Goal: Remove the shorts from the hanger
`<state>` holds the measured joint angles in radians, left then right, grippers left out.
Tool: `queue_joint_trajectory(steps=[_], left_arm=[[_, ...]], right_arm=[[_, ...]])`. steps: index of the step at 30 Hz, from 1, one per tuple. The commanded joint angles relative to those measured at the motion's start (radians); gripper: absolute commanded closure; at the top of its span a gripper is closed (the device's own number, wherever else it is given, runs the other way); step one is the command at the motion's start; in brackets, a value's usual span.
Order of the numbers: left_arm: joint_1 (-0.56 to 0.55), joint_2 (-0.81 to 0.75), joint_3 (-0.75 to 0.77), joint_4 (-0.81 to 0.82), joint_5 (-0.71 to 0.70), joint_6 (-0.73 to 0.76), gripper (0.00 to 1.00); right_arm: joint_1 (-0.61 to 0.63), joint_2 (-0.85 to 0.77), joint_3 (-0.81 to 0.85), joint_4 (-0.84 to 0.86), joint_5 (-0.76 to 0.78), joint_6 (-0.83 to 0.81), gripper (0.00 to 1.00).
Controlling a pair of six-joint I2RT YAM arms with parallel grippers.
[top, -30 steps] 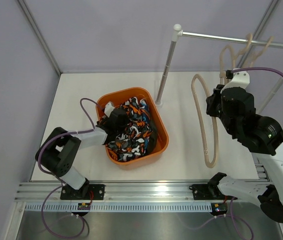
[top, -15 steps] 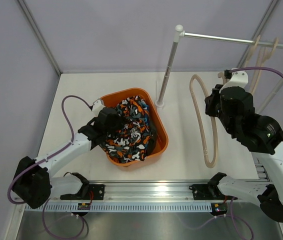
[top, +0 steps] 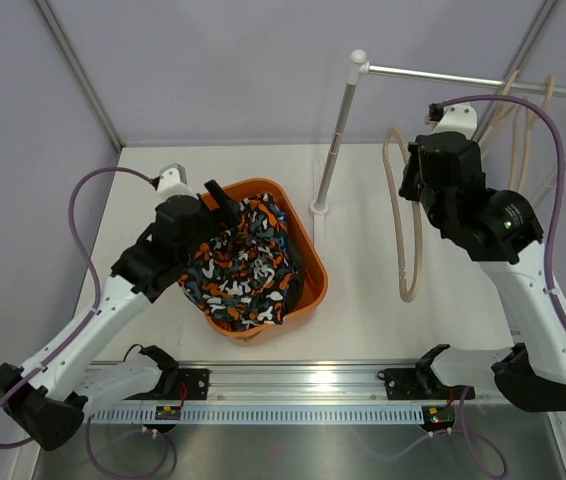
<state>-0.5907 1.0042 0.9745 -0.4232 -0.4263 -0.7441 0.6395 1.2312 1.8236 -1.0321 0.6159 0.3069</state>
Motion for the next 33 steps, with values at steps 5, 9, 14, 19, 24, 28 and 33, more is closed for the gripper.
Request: queue_joint_trajectory(steps=[5,9,14,19,24,28,33], left_arm=[[0.003,-0.094,0.182,-0.066,-0.006,0.184,0.01],[0.002,-0.151,0.204,-0.077,0.024,0.212,0.01],[0.003,-0.2,0.234,-0.1,0.064,0.265,0.01],[0.002,-0.237,0.251,-0.118,0.075,0.301,0.01],[0.002,-0.271,0.237,-0.115,0.073,0.327,0.01],[0.002,-0.269,0.233,-0.12,0.073,0.341,0.01],[0.002,-0.266,0.224,-0.114,0.078,0.344,0.01]], right_arm=[[-0.185,0.12,0.111,0.101,-0.152,-0.048,1.0],[-0.253,0.217,0.183,0.135,-0.195,-0.087,1.0],[-0.333,0.324,0.307,0.147,-0.257,-0.098,1.0],[-0.377,0.451,0.413,0.155,-0.284,-0.104,1.0],[-0.402,0.539,0.493,0.176,-0.291,-0.115,1.0],[-0.425,0.57,0.508,0.184,-0.288,-0.12,1.0],[-0.443,0.591,0.487,0.178,-0.314,-0.114,1.0]])
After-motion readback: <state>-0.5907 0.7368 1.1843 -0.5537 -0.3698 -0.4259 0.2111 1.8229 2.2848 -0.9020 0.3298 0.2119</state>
